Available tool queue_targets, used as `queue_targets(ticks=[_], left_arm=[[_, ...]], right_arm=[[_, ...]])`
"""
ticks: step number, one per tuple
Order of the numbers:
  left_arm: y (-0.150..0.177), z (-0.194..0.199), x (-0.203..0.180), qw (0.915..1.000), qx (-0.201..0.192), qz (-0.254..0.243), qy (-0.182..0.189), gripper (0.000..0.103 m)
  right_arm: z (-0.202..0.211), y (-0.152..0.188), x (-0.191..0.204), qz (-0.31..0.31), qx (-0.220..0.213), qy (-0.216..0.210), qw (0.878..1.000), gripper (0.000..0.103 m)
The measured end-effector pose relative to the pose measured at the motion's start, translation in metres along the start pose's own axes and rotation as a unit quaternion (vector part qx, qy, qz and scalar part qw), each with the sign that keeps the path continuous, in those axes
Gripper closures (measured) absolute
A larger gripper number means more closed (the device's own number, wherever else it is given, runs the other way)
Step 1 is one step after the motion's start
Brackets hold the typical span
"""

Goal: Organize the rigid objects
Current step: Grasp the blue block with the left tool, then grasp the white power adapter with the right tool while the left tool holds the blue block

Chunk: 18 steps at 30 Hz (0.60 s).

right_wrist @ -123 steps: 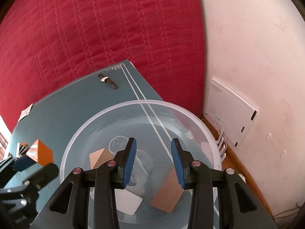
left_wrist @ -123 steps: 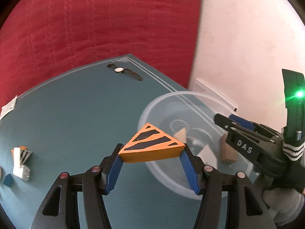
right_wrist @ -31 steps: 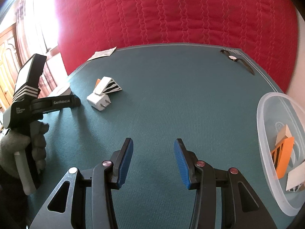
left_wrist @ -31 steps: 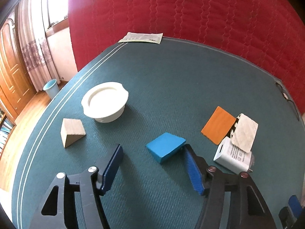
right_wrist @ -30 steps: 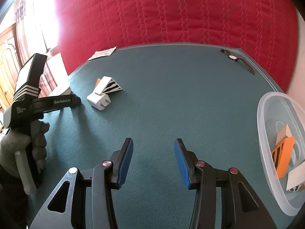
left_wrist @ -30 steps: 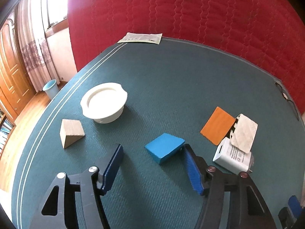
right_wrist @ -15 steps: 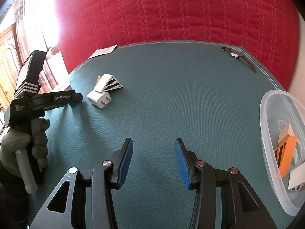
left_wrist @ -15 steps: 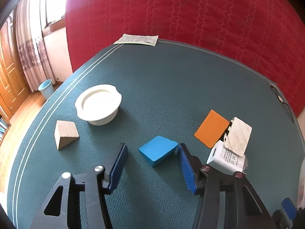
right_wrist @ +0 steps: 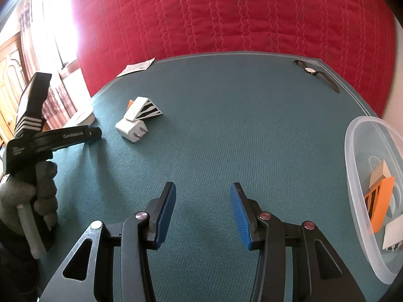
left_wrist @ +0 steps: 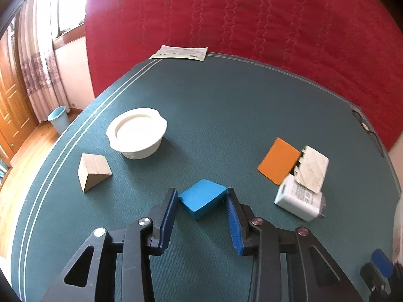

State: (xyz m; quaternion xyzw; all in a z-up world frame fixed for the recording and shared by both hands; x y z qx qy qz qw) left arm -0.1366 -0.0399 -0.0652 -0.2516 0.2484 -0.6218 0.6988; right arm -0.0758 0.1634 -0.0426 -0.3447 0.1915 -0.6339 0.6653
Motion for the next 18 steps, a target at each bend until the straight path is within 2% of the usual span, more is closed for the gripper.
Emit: queue_targets(ticks=[6, 13, 18], left_arm=[[0.008, 0.011, 0.001, 0.9996, -0.005, -0.027, 0.006, 0.063], [0.013, 0.013, -0.001, 0.9991, -0.004, -0.034, 0.026, 0.063], [0.013, 0.018, -0.003, 0.9986, -0.012, -0.042, 0.030, 0.063]], right_arm=[[-0.003, 0.000, -0.002, -0.006, 0.006, -0.002, 1.000, 0.057], [-0.011, -0.002, 0.002, 0.002, 0.023, 0.011, 1.000, 0.057], [-0.020, -0.024, 0.026, -0.004, 0.025, -0.024, 0.999, 0.057]])
Point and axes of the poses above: each gripper's, at about its wrist camera, not at the fingertips, and z roughly against the way its jaws point, x to its left, y to its underside, the point moved 10 cm from there along -z, roughly the way its jaws point, and after that the axes turned 4 degrees about -z, right-handed, at the moved point
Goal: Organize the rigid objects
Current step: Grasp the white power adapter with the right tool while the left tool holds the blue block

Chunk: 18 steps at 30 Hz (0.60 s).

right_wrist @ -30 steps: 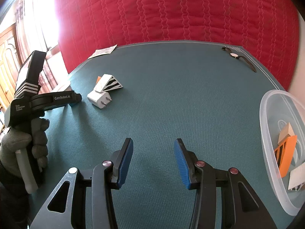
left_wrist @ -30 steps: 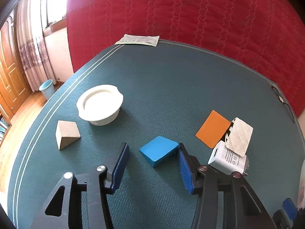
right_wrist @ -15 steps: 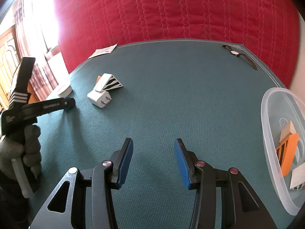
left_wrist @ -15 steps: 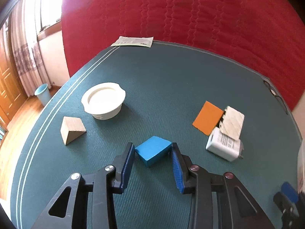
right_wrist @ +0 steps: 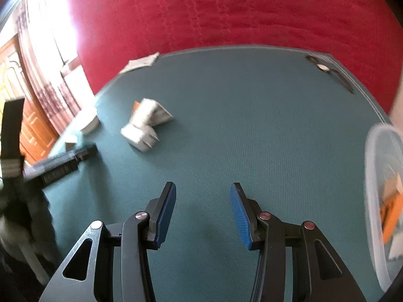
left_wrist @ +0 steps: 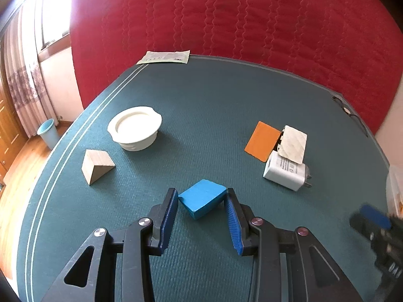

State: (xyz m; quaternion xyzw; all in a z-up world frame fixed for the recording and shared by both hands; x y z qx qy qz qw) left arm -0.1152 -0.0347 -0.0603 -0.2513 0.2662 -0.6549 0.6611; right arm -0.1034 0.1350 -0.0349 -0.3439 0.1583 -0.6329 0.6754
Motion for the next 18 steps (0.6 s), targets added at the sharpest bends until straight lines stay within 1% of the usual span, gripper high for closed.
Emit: queue_targets(ticks=[3, 6, 13, 18], left_arm=[[0.002, 0.001, 0.002, 1.0000, -0.002, -0.001, -0.002, 0.063], [0.006, 0.001, 0.005, 1.0000, 0.002, 0.001, -0.002, 0.063], [0.013, 0.005, 0.019, 0.9998, 0.006, 0.016, -0.006, 0.063], [0.016, 0.006, 0.020, 0.9998, 0.006, 0.017, -0.003, 0.063]], right_arm=[[-0.009, -0.014, 0.021, 0.014, -0.005, -0.021, 1.000, 0.057], [-0.027, -0.027, 0.046, 0.026, 0.003, -0.054, 0.998, 0.057], [-0.062, -0.043, 0.075, 0.058, 0.020, -0.069, 0.996, 0.057], [-0.077, -0.039, 0.087, 0.068, 0.039, -0.084, 0.993, 0.057]])
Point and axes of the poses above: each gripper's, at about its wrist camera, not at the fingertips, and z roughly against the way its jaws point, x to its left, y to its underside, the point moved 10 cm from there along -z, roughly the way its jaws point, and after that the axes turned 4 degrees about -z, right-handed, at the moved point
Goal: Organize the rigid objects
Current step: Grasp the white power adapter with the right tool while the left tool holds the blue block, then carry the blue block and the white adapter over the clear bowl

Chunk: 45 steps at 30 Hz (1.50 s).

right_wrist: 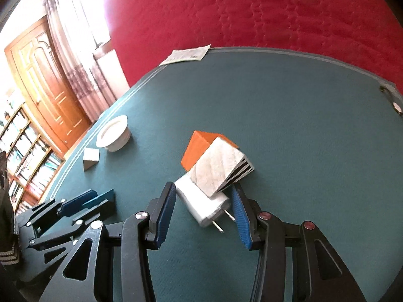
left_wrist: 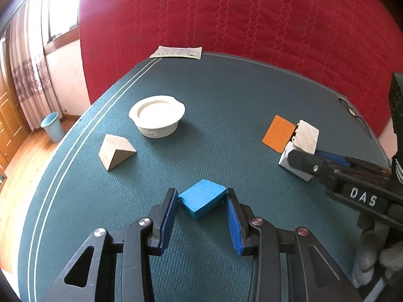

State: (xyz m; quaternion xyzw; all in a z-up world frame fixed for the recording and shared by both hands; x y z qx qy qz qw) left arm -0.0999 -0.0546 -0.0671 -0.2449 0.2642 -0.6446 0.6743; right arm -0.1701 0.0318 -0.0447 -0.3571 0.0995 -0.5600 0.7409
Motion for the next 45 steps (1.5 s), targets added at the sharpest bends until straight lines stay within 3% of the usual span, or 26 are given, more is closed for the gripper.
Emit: queue_targets(ticks=[5, 16, 20, 29, 45], left_arm=[[0.001, -0.001, 0.001, 1.0000, 0.001, 0.002, 0.002, 0.063], [0.001, -0.001, 0.000, 1.0000, -0.001, -0.003, -0.003, 0.063], [0.001, -0.001, -0.001, 1.0000, -0.001, -0.003, -0.003, 0.063], [0.001, -0.001, -0.001, 1.0000, -0.002, -0.004, -0.006, 0.063], [0.002, 0.006, -0.008, 1.0000, -0.003, -0.006, 0.004, 0.063]], right_arm=[[0.005, 0.017, 0.013, 0.025, 0.017, -0.015, 0.999, 0.057], [-0.010, 0.007, 0.020, 0.063, 0.002, 0.044, 0.997, 0.057], [-0.009, 0.009, 0.018, 0.073, -0.007, 0.065, 0.995, 0.071], [0.012, 0.014, -0.015, 0.009, -0.015, 0.072, 0.997, 0.072], [0.057, 0.052, -0.044, -0.043, -0.025, 0.069, 0.996, 0.072]])
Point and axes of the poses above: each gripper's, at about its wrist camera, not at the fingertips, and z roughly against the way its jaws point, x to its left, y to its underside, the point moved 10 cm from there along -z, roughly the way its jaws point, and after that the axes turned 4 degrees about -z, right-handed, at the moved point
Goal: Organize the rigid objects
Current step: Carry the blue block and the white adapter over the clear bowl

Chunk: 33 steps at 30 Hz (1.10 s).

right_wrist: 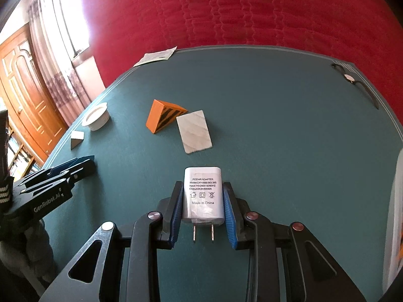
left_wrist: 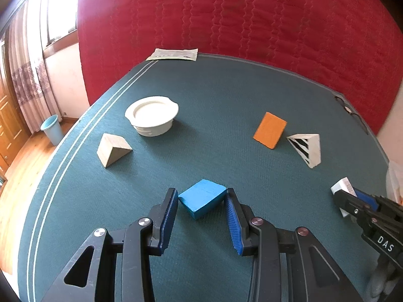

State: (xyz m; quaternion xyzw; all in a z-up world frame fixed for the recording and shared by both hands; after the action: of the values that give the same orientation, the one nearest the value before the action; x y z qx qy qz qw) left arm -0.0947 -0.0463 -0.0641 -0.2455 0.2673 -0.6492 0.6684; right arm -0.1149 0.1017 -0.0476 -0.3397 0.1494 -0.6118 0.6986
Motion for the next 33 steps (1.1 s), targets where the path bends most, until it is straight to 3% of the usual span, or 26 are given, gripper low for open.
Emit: queue_targets(ticks=[16, 33], left_arm=[[-0.001, 0.007, -0.034, 0.9995, 0.002, -0.024, 0.020, 0.063], [-0.003, 0.009, -0.111, 0.9944, 0.004, -0.094, 0.048, 0.063]], right_arm=[[0.042, 0.010, -0.034, -0.033, -0.023, 0.002, 0.999, 0.072], [0.117, 0.005, -0.143, -0.117, -0.093, 0.069, 0.986, 0.072]])
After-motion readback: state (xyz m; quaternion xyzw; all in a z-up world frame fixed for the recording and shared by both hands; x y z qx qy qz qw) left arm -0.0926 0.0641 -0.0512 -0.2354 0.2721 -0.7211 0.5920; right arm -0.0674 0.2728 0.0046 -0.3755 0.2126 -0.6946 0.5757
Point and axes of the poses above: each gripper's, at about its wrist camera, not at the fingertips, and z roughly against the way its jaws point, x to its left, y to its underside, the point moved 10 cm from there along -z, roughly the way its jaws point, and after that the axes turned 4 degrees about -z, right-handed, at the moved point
